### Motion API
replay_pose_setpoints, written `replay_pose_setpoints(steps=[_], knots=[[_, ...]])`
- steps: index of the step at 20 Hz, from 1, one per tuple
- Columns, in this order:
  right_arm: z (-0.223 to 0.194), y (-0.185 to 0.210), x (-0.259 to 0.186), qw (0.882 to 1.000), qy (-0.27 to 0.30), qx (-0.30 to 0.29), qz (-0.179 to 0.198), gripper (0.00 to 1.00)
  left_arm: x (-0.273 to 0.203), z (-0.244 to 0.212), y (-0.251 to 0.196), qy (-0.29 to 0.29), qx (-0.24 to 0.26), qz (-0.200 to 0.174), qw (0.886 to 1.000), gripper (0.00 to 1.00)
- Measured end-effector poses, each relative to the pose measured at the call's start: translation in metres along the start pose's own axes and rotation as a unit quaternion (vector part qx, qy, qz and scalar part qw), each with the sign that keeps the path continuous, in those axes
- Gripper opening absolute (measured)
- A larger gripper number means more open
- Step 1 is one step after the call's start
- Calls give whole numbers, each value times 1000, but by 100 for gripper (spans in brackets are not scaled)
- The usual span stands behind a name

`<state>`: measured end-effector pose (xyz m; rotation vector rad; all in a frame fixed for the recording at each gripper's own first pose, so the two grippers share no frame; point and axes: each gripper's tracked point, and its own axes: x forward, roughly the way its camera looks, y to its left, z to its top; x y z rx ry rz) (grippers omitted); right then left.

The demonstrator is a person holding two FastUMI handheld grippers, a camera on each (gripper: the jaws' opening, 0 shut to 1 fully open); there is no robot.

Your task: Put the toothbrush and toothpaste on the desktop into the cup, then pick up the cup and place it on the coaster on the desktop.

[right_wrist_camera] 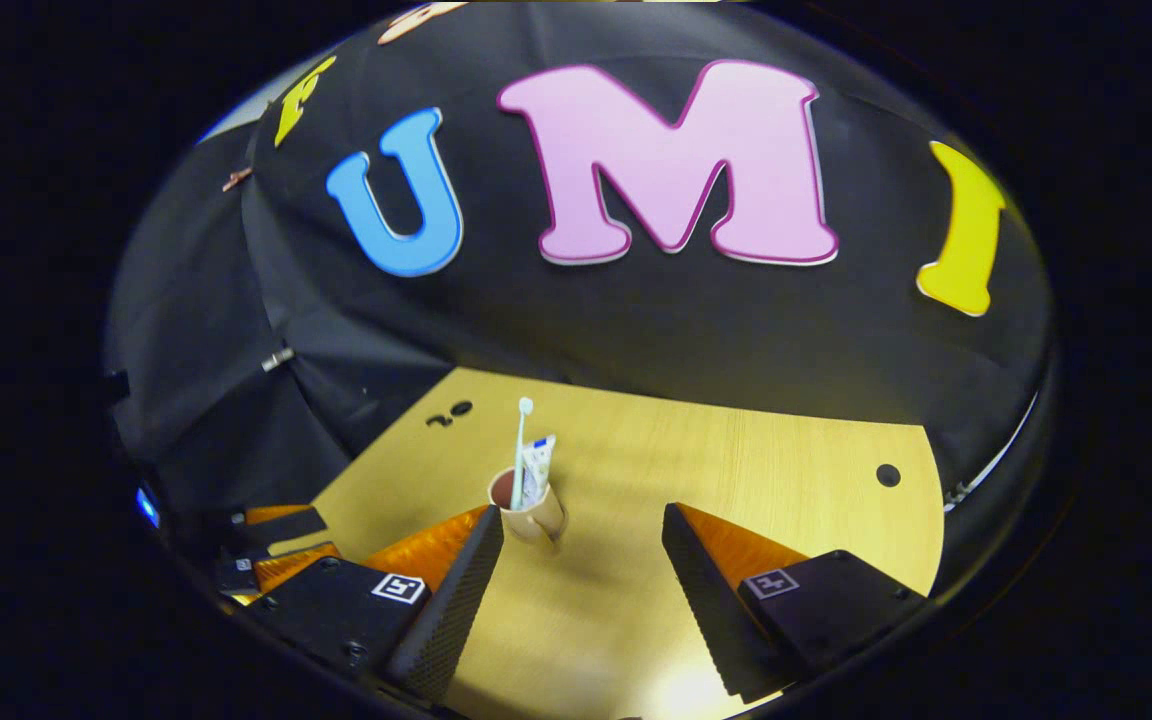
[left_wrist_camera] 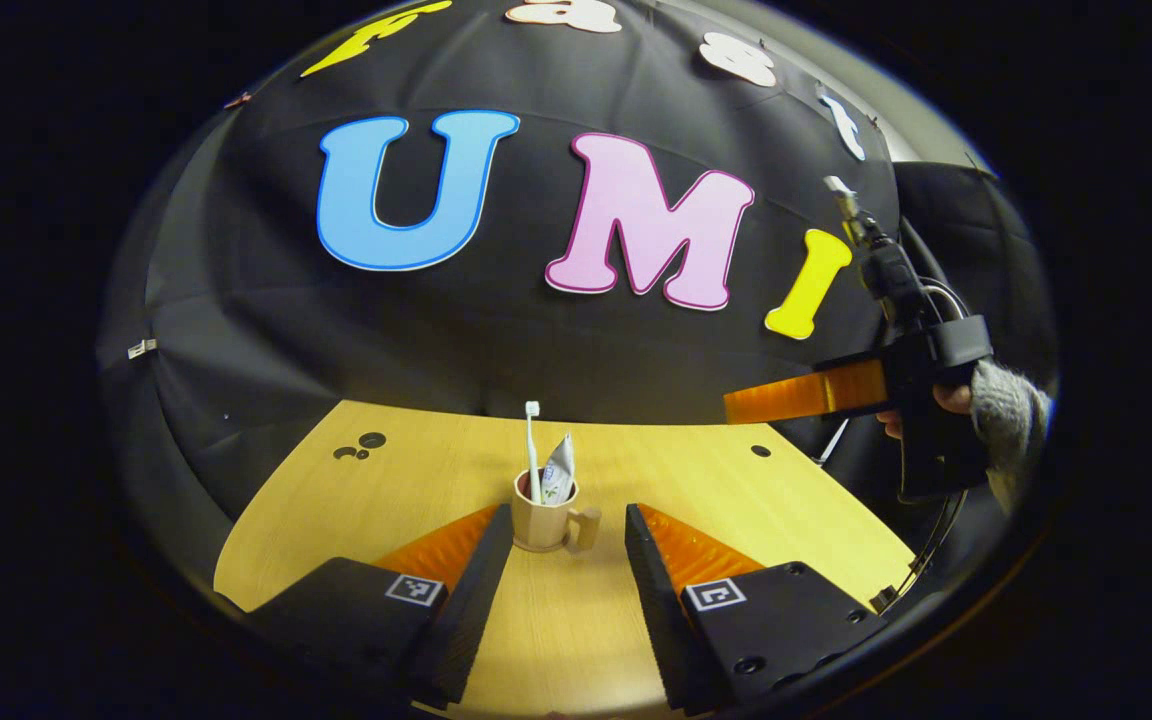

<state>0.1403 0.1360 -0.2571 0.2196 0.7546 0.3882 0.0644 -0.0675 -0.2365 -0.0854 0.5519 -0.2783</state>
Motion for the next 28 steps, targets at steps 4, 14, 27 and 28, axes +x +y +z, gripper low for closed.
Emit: replay_pose_setpoints(steps=[4, 14, 27, 28], knots=[[24, -4, -48, 994, -82, 76, -2, 98, -7, 15, -11, -14, 14, -8, 1000, 74], [7, -13, -114, 989, -132, -32, -55, 98, -19, 53, -32, -72, 75, -4, 995, 89], [7, -18, -120, 989, -136, -25, -58, 98, -16, 64, -52, -85, 89, -14, 992, 93], [6, -16, -120, 989, -135, -26, -57, 98, -16, 65, -51, -85, 89, -14, 992, 93]])
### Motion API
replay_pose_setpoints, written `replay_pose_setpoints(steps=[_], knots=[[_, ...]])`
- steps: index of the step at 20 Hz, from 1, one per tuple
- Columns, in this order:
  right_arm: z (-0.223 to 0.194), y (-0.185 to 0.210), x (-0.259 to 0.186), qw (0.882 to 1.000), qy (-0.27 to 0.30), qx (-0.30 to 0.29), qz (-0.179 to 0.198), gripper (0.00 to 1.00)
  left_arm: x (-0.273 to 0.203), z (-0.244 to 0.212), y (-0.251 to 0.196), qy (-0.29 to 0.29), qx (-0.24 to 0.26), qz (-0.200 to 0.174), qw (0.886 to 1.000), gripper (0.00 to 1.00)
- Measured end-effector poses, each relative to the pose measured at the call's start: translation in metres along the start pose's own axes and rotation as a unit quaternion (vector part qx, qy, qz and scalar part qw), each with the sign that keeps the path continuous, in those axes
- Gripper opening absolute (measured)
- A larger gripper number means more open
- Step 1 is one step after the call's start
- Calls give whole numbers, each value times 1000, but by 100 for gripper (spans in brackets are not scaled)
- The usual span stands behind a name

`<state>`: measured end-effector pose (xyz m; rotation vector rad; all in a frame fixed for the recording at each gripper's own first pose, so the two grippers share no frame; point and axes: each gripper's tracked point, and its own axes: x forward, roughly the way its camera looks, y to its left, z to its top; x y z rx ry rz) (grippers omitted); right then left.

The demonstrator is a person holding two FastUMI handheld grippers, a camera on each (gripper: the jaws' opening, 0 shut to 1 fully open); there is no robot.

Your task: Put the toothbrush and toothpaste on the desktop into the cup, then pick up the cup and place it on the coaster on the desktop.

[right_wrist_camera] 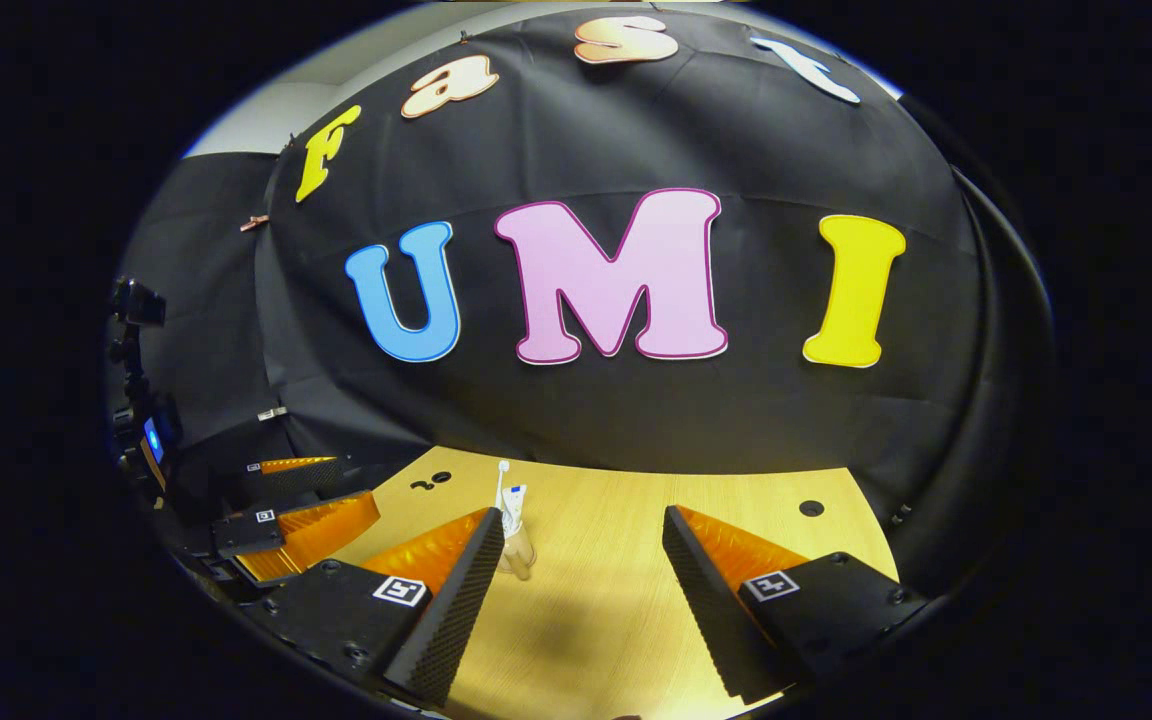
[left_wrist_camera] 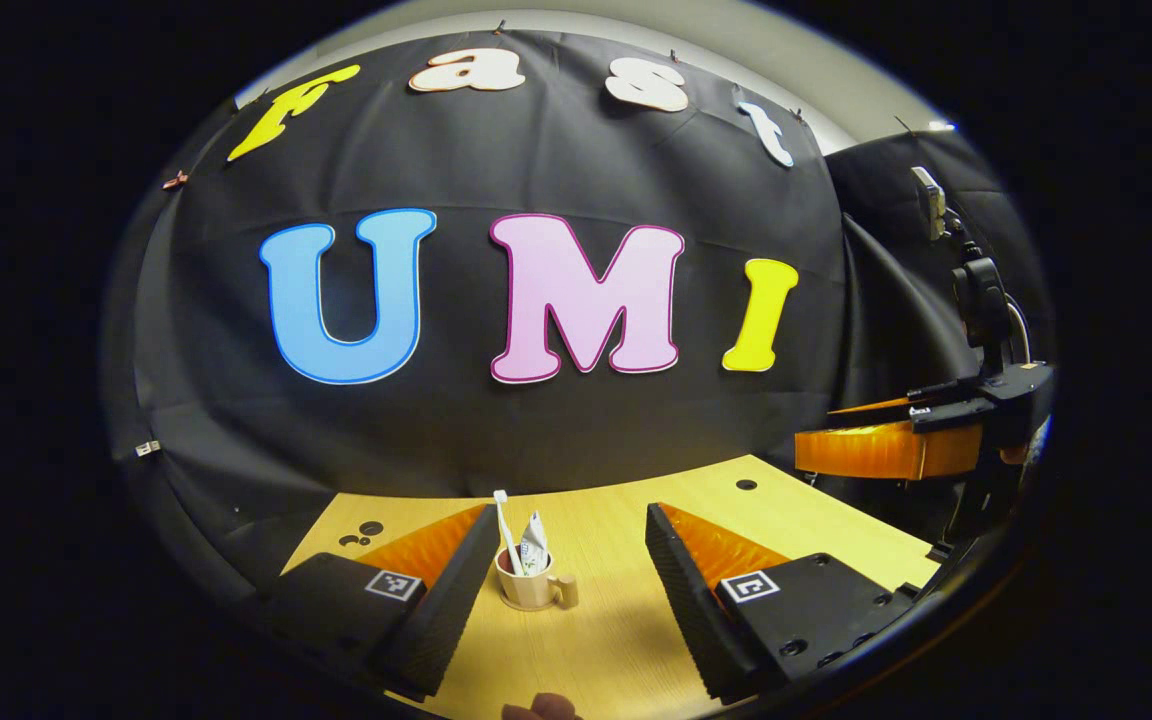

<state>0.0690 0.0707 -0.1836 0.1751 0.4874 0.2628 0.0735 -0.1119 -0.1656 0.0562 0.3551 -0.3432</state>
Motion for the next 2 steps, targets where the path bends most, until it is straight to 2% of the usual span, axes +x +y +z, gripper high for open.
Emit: replay_pose_setpoints(steps=[2], knots=[[-1, 1, -1, 1000, 1, -2, 0, 98, -1, 0, -1, 1, 0, 0, 1000, 93]])
